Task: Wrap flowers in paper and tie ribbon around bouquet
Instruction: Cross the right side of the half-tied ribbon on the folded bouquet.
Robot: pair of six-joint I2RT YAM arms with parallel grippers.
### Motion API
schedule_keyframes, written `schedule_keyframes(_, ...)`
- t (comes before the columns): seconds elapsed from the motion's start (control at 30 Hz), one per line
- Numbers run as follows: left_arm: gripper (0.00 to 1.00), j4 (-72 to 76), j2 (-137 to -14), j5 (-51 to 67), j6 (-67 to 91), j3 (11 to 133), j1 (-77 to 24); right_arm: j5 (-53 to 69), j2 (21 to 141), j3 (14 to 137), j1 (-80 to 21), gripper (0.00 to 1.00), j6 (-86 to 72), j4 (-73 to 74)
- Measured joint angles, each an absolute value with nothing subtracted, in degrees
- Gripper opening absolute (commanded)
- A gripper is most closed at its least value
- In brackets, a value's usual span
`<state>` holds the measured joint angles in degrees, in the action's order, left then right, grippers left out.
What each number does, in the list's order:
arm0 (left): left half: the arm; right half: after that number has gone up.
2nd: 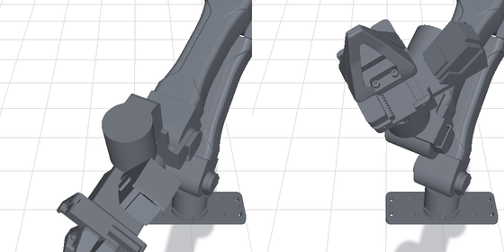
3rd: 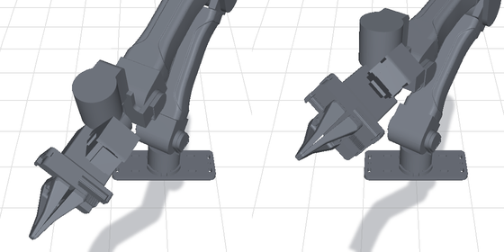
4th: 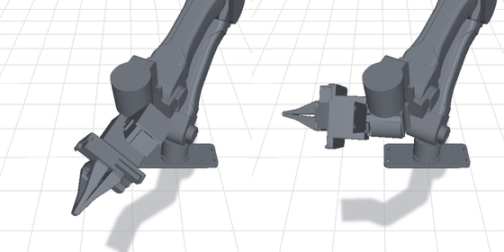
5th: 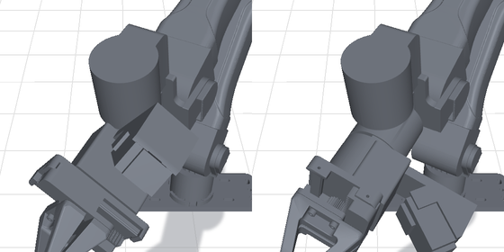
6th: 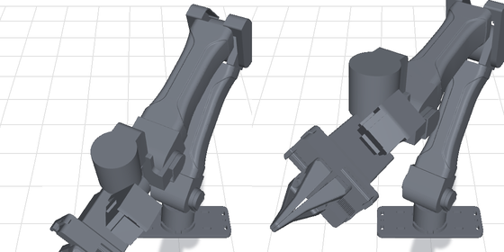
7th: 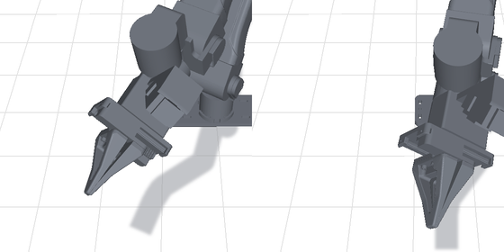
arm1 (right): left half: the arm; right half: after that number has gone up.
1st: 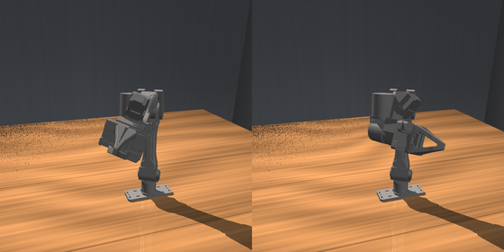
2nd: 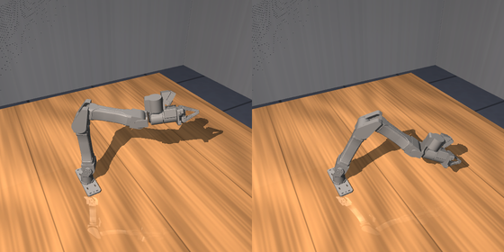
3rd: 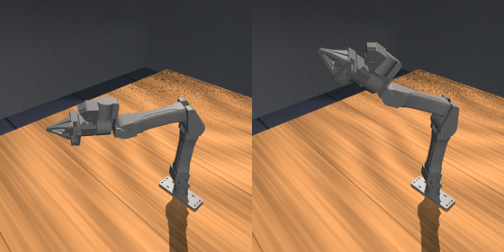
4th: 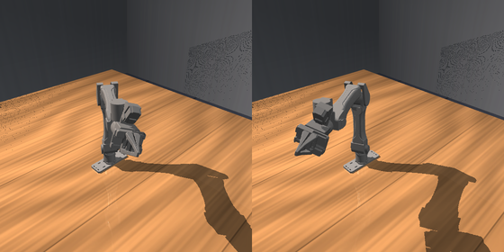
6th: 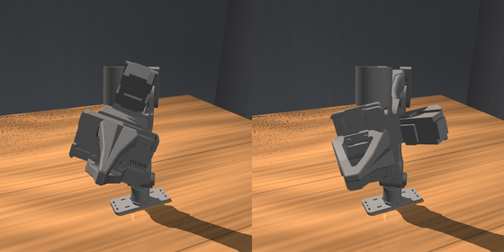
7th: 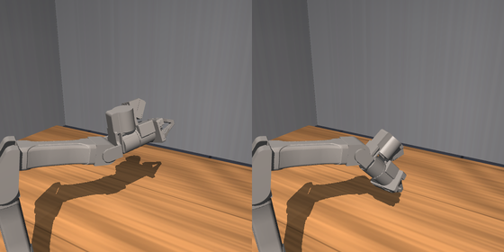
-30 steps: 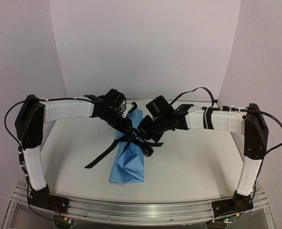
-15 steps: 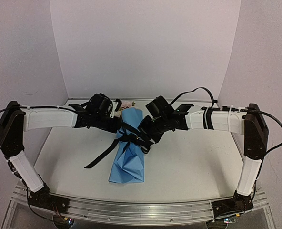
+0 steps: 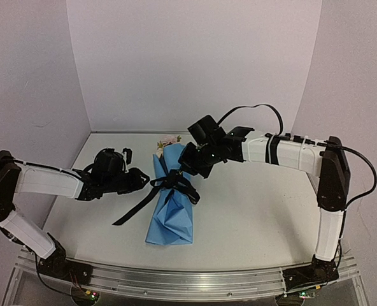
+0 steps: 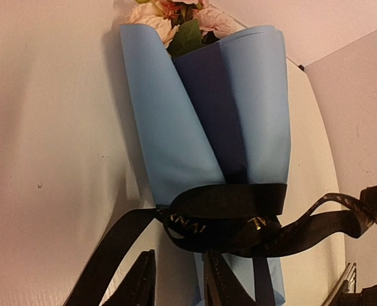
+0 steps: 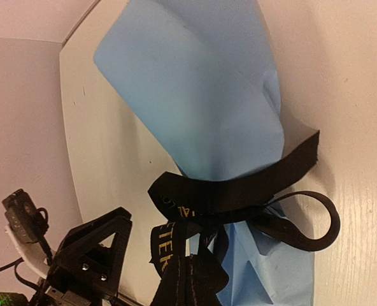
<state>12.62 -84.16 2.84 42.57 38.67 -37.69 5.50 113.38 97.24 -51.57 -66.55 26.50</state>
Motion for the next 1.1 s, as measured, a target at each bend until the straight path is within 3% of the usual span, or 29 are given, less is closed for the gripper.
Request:
schedule_keyframes(0.2,0.40,13.08,-82.27,5.34,43.24,36.77,-35.06,5.34,114.88,99.08,-51.57,0.00,-63.88,28.80)
schedule_keyframes(0.4,0.39,2.07,-90.28,14.24,31.38,54.71,-32.82,4.49,115.02,97.85,-51.57,0.00,-62.89,29.71)
schedule_keyframes(0.57,0.47,-9.66,-98.31,19.15,18.75,68.14,-32.82,3.74,115.02,96.65,-51.57,0.00,-62.40,30.17)
schedule_keyframes(0.83,0.50,-23.36,-104.74,23.25,8.45,74.83,-33.06,3.40,115.02,96.33,-51.81,0.00,-62.09,30.52)
schedule_keyframes(1.1,0.53,-27.49,-108.03,23.38,5.58,78.56,-34.37,3.38,115.02,96.33,-51.86,0.00,-61.95,30.52)
